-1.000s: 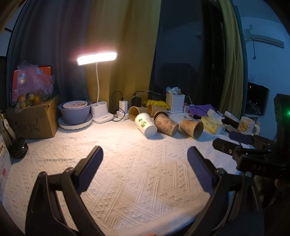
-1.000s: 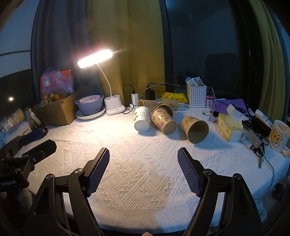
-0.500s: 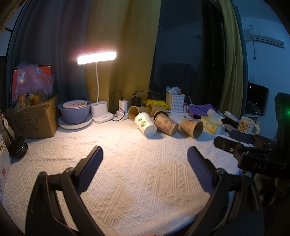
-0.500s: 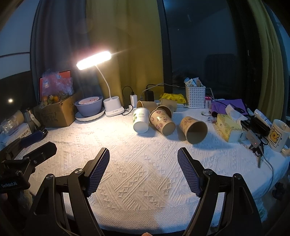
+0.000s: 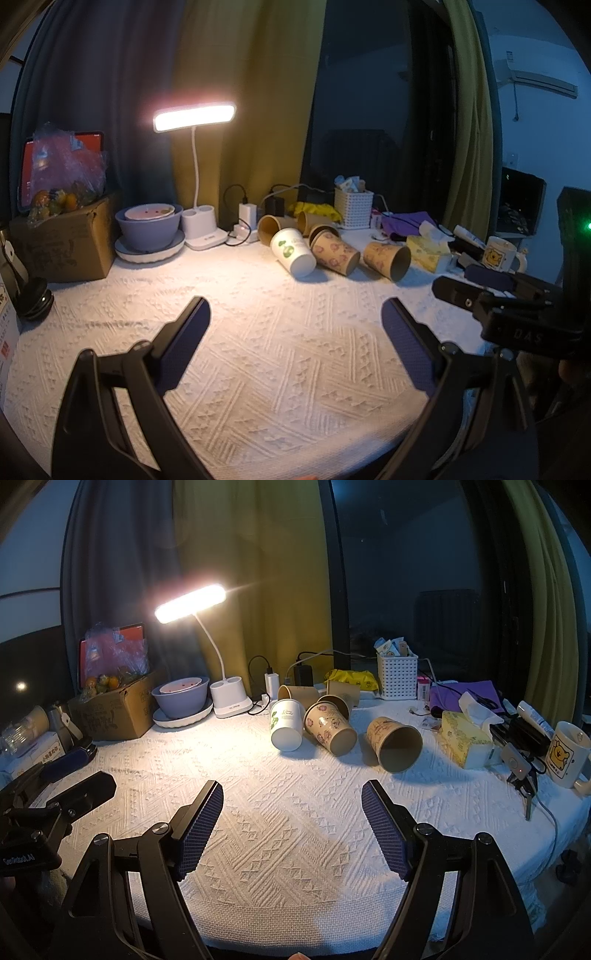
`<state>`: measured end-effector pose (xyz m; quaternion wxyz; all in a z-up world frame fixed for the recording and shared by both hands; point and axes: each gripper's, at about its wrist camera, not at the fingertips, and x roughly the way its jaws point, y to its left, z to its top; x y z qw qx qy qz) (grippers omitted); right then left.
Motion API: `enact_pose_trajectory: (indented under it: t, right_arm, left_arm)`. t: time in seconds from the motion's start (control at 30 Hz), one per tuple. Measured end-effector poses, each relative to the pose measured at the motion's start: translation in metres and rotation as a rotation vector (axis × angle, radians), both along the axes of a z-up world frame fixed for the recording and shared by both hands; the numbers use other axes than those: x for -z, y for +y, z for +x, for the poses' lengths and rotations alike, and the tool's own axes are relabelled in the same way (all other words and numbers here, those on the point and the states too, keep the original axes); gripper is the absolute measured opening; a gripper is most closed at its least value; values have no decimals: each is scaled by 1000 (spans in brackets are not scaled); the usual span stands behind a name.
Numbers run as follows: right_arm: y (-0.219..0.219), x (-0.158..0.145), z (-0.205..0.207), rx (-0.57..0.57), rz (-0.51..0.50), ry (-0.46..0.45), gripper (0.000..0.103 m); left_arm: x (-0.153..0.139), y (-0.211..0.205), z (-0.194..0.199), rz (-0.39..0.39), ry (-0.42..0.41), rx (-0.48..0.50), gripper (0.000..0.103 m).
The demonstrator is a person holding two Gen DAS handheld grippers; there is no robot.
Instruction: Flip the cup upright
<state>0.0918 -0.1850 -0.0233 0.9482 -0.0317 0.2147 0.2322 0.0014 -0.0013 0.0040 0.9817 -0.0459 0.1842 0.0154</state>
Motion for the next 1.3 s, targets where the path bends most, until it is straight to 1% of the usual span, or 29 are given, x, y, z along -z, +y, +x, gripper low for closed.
enact_pose_trajectory:
  t: [0.5,0.57,0.7,0.8,0.9,1.0,1.13,1.23,1.3]
  right_arm:
    - [1,3,2,2,-1,7,80]
    - [1,5,5,4,-2,13,80]
    - [-2,12,16,22,-21,26,80]
    - [-10,19,31,51,-31,44,80]
    - [-19,27,50,89,-49,59,80]
    - [-31,35,70,127,-69,66,80]
    - [-45,42,96,177,-95,70,80]
    - [-55,47,116,214,-118,70,80]
    - [-61,48,127,231,-117,76,80]
  left_arm:
    - [4,-2,4,5,16,7,95]
    - [5,-3,7,17,25,9,95]
    - [8,-6,21,68,52,31,95]
    - [11,-13,40,146,77,62,95]
    - [15,-22,67,238,118,108,95]
    - [19,-33,97,326,139,166,95]
    - [23,-56,134,479,138,282,95]
    - [26,-75,161,575,138,370,95]
    - [28,-87,178,631,139,428,95]
